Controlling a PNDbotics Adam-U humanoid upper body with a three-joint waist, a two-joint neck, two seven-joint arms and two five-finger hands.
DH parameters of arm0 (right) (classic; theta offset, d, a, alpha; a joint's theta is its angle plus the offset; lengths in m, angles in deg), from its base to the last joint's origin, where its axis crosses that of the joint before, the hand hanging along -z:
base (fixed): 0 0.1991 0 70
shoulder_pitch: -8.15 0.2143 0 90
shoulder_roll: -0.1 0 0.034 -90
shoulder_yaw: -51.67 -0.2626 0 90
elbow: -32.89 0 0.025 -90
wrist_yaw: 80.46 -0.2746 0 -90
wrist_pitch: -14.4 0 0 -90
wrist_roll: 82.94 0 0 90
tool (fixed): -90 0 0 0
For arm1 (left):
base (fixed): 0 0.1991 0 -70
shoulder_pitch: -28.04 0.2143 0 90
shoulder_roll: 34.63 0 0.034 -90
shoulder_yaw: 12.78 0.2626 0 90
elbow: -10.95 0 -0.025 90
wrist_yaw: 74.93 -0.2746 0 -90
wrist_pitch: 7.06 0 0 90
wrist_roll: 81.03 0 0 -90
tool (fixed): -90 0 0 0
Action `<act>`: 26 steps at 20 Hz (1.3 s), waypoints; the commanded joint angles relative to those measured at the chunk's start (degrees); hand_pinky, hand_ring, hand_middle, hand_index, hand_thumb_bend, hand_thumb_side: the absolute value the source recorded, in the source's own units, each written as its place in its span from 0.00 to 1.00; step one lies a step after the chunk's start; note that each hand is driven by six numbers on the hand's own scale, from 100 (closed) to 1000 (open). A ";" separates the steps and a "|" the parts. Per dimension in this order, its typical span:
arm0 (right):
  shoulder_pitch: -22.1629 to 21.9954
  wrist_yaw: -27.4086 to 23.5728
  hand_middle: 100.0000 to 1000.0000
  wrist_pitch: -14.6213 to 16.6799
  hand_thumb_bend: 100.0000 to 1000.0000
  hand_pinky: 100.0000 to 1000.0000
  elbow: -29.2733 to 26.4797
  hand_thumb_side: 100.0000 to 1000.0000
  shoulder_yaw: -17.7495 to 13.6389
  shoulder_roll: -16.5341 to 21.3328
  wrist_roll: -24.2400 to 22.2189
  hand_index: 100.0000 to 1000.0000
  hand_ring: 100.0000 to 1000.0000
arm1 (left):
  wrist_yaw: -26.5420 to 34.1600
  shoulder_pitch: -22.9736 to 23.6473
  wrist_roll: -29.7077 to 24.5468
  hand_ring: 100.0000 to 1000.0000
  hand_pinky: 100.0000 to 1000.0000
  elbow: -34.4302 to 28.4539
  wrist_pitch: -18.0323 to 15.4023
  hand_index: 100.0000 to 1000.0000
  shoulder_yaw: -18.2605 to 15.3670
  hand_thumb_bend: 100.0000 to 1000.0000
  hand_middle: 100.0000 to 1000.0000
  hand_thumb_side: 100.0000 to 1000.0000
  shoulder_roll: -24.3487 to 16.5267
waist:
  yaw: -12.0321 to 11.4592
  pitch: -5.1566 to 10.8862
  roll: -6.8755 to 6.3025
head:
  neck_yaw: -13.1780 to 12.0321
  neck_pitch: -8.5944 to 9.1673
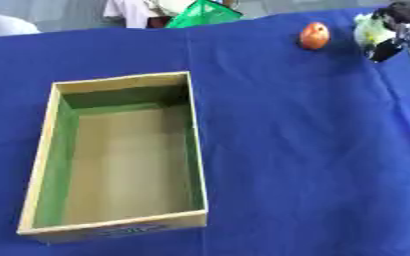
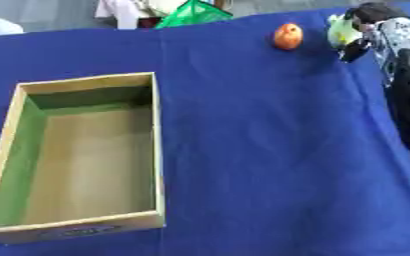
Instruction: Pick up objects on the table and place them in the box.
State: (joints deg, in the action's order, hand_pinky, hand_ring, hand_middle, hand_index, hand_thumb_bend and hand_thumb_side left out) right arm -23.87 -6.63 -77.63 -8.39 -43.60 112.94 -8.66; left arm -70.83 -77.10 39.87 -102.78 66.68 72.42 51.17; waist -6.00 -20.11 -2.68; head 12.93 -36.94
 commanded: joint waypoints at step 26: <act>-4.82 -13.96 0.51 4.40 0.00 0.61 -23.77 0.00 6.38 7.24 7.12 0.66 0.59 | -0.22 -0.30 0.13 0.82 0.72 -0.85 -0.14 0.74 -0.74 0.17 0.70 0.76 -1.77 | 0.90 2.49 1.56 | -1.15 -1.07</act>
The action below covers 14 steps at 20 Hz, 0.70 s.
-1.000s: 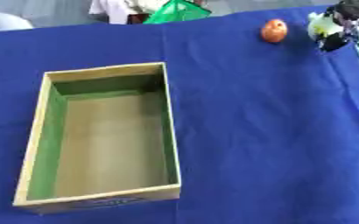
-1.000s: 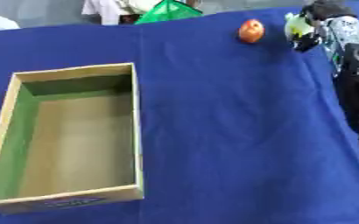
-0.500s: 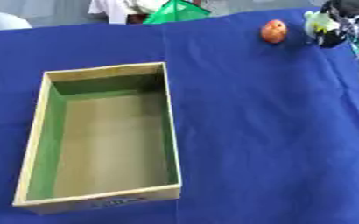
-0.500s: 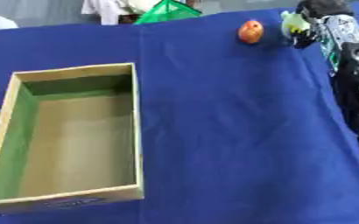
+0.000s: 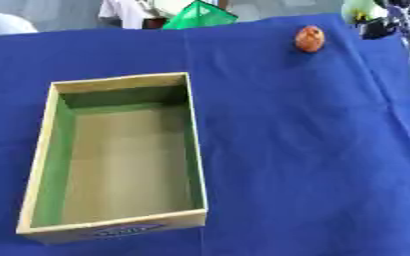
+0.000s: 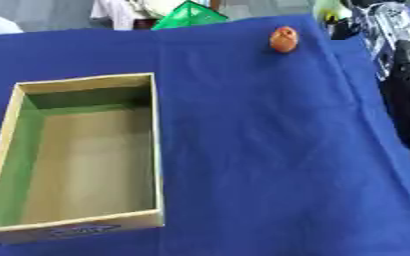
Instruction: Pick up objects on the table and place them in the box.
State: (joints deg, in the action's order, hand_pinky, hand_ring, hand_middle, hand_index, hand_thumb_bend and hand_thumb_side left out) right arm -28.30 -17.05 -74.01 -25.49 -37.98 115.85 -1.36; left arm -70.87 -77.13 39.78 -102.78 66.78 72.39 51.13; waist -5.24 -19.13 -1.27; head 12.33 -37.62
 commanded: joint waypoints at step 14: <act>-15.69 -27.09 0.48 -0.25 0.00 0.59 -48.94 0.00 5.22 12.49 -1.84 0.65 0.55 | -0.43 0.00 0.51 0.82 0.72 -0.85 -0.35 0.75 -0.86 0.18 0.70 0.75 -2.08 | 0.71 3.38 1.12 | -4.05 -1.76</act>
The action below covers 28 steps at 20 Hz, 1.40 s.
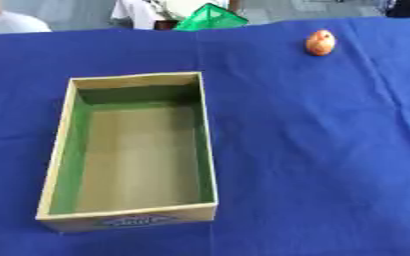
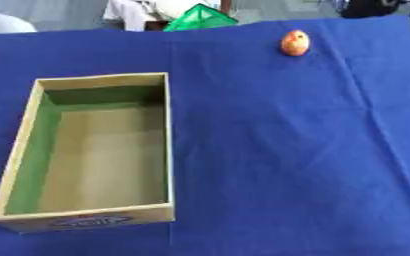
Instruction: Pick up objects on the table and place them in the box.
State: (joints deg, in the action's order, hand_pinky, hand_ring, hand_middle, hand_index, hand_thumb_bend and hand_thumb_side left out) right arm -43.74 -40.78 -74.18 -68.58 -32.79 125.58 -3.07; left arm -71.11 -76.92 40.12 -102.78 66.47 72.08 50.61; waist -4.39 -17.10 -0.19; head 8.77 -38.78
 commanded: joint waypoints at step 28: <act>13.08 -12.66 0.49 7.55 0.00 0.58 -13.12 0.00 20.42 -10.52 -16.10 0.66 0.55 | 1.12 -0.18 -1.51 0.82 0.72 -0.85 0.47 0.74 0.97 0.19 0.69 0.75 -1.18 | -2.36 3.77 1.62 | 0.60 -2.08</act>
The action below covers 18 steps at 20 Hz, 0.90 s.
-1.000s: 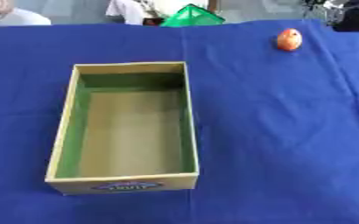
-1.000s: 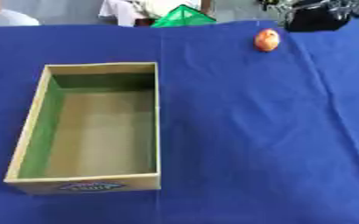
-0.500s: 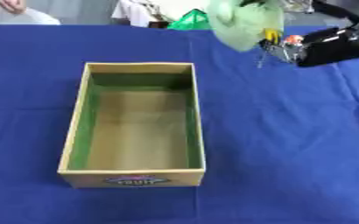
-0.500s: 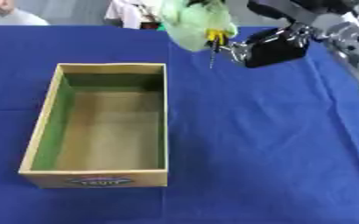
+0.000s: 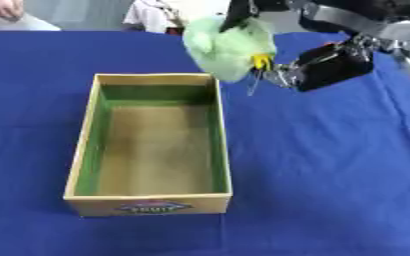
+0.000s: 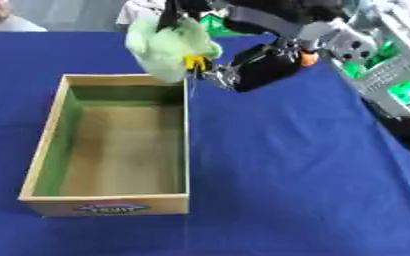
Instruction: Pick up objects on the table and place them in the box.
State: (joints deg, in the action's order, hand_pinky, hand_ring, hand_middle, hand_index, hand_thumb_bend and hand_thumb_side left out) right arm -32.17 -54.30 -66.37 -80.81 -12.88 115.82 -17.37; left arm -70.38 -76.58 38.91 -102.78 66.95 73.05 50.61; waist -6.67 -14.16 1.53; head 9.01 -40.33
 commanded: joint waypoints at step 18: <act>1.68 11.23 0.50 5.30 0.00 0.58 5.31 0.00 9.63 -10.31 -8.43 0.66 0.56 | 0.92 -0.74 -0.85 0.82 0.72 -0.85 0.21 0.74 0.38 0.19 0.69 0.75 -0.50 | -0.84 0.71 0.02 | 1.39 -0.54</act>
State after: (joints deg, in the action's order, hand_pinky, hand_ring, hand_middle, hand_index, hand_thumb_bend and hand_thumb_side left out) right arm -31.16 -44.03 -61.68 -75.98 -2.95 105.47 -25.91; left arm -69.85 -76.68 38.33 -102.78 67.22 73.50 50.73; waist -7.44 -14.27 1.83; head 10.23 -40.77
